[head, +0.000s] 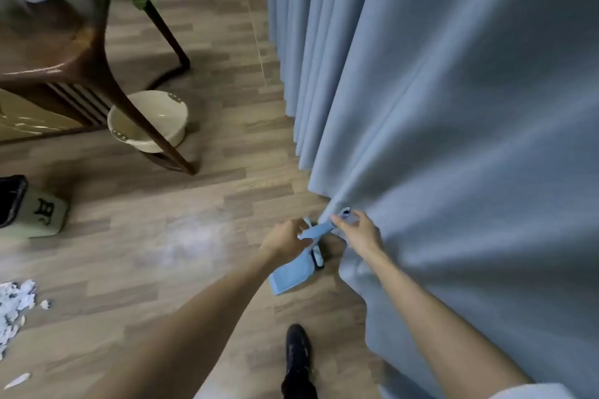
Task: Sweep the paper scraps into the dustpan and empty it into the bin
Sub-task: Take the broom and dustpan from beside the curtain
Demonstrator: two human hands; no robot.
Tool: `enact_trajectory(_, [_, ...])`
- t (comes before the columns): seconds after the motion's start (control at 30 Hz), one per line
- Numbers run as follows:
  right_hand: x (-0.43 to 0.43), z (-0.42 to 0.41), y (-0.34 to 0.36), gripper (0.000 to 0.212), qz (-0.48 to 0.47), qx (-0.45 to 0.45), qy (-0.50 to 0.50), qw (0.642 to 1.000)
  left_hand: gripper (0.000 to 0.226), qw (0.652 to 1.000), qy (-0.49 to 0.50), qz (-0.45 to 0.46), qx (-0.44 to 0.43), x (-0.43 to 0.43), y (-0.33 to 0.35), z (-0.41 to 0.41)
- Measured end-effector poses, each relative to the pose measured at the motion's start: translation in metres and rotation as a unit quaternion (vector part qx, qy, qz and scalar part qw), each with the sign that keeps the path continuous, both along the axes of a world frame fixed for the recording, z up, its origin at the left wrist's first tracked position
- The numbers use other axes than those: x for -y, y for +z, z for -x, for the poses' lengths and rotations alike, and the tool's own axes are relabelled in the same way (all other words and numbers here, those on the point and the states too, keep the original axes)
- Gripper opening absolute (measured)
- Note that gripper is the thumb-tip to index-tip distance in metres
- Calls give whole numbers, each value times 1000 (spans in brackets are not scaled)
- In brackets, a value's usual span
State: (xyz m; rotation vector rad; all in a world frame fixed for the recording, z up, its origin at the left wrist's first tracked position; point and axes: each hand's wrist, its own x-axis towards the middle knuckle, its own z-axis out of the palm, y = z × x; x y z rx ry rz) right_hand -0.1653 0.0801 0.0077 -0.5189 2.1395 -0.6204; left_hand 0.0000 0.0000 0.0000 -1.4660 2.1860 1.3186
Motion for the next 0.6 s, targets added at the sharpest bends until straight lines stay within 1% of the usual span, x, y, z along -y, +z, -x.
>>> enact_trajectory(0.07, [12,7,-25,59,4,-8,3,1000,47,1000,-12,-9,8,3,-32,19])
enact_trajectory(0.1, [17,9,-40,54,6,-10,2,1000,52,1000,-17,-16,16,4,-47,28])
enact_trajectory(0.17, [25,9,-58,53,10,10,-23,1000,59,998,-41,-16,33,7,-68,39])
enact_trajectory(0.23, [32,11,-76,55,-2,22,-54,998,51,997,-71,1,40,11,-88,49])
enact_trajectory(0.3, [36,16,-96,43,-22,23,-68,997,39,996,-81,-3,32,12,-105,56])
enact_trajectory(0.37, [40,24,-104,35,-21,34,-80,996,34,996,-85,-16,10,10,-115,60])
enact_trajectory(0.5, [41,37,-109,29,-32,43,-55,997,28,996,-83,-25,-30,2,-120,61])
enact_trajectory(0.6, [42,38,-111,15,-28,51,-23,998,23,995,-80,-36,-48,2,-122,56])
